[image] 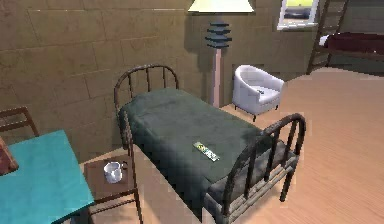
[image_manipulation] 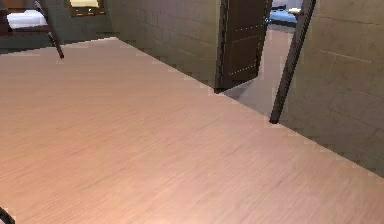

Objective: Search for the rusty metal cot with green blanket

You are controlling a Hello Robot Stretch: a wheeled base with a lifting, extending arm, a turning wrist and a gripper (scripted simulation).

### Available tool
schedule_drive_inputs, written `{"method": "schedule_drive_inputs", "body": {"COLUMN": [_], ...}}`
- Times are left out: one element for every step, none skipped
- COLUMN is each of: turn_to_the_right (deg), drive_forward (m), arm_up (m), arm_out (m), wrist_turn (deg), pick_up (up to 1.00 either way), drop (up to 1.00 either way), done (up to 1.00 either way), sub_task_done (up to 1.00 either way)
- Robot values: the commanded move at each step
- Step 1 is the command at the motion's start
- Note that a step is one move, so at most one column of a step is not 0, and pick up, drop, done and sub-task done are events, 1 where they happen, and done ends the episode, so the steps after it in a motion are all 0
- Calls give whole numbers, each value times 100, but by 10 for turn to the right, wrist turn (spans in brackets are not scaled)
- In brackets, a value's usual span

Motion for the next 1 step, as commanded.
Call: {"method": "schedule_drive_inputs", "body": {"turn_to_the_right": [0], "drive_forward": [0], "arm_up": [0], "arm_out": [0], "wrist_turn": [0], "pick_up": [0], "drop": [0], "done": [100], "sub_task_done": [0]}}
